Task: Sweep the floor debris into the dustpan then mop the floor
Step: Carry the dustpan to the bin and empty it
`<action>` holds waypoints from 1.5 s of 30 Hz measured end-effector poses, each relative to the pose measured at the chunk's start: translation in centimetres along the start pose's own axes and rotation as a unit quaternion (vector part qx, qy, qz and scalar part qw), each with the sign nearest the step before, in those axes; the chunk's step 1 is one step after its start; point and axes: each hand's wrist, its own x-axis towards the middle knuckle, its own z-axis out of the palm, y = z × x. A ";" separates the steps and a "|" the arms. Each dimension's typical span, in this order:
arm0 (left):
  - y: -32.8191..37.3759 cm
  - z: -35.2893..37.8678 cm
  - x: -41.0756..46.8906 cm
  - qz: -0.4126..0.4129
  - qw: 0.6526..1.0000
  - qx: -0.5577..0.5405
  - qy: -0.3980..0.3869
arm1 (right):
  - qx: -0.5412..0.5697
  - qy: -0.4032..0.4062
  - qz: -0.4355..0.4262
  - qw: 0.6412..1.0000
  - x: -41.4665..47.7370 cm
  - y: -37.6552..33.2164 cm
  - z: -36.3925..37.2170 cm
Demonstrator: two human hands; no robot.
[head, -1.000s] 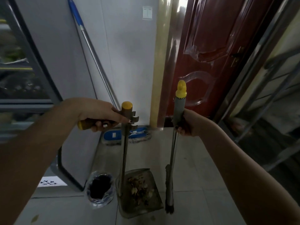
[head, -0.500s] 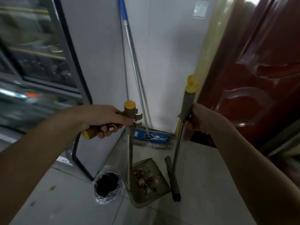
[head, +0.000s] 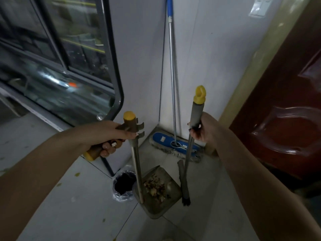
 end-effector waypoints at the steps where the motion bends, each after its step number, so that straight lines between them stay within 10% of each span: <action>1: -1.0 -0.4 -0.7 0.001 1.000 -0.012 -0.001 | 0.005 0.000 0.003 1.000 -0.2 0.4 0.4; 45: -28.3 -11.3 -10.0 -0.007 0.866 -0.500 0.017 | -0.060 0.009 0.010 0.998 -6.4 11.7 18.0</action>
